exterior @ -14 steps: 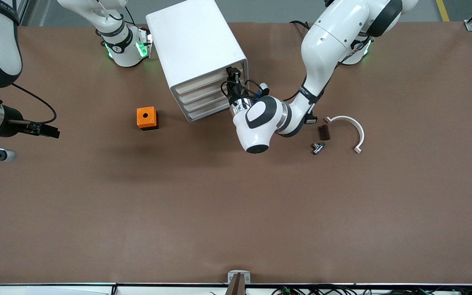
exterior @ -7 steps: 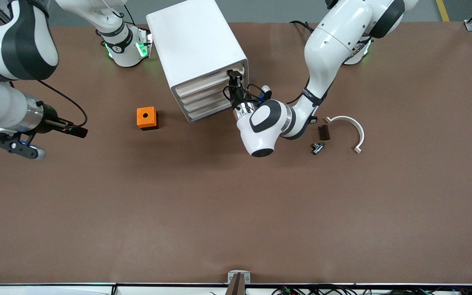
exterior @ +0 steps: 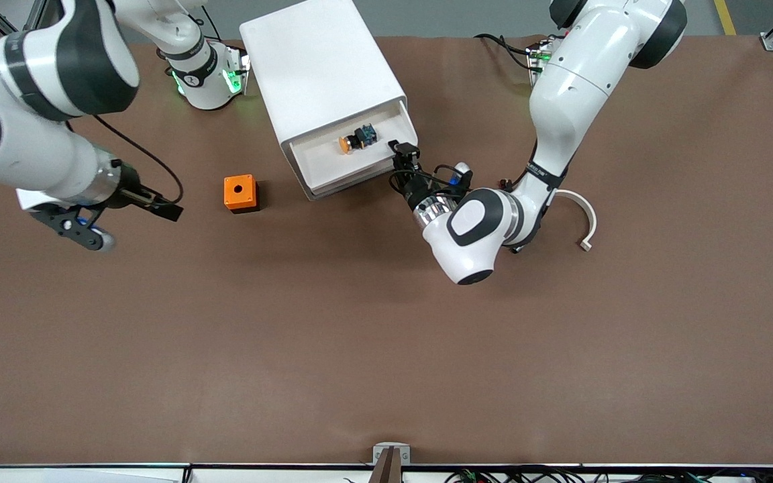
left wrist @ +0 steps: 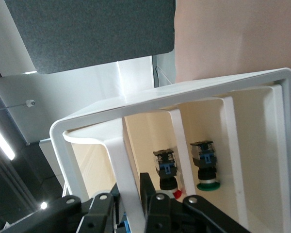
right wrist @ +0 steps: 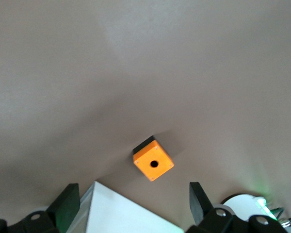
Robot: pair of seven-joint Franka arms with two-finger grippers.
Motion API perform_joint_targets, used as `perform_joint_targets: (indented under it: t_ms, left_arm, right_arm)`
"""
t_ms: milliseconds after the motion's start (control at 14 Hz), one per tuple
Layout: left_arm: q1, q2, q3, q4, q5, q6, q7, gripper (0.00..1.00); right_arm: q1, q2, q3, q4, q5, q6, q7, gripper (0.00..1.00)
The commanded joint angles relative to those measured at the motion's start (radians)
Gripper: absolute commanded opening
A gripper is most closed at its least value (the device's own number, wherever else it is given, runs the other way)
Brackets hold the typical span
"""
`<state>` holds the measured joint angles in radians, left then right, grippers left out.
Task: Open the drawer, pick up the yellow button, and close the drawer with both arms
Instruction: 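Reach the right gripper into the open drawer to the yellow button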
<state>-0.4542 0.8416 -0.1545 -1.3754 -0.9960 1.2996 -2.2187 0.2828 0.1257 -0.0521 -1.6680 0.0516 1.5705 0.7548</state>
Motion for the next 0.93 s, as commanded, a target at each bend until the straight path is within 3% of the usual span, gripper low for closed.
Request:
perform_joint_targets:
  t_ms: [0, 430, 860]
  left_arm:
    - [0.032, 0.013, 0.007, 0.012, -0.012, -0.003, 0.014, 0.17]
    - [0.094, 0.013, 0.007, 0.013, -0.012, -0.003, 0.014, 0.2]
    - [0.129, 0.014, 0.009, 0.013, -0.012, -0.003, 0.014, 0.23]
  right_arm:
    - [0.1, -0.024, -0.008, -0.022, 0.001, 0.023, 0.144, 1.0]
    - [0.323, 0.011, -0.008, -0.03, -0.001, 0.161, 0.475, 1.0]
    - [0.447, 0.041, -0.008, -0.032, -0.001, 0.235, 0.696, 1.0]
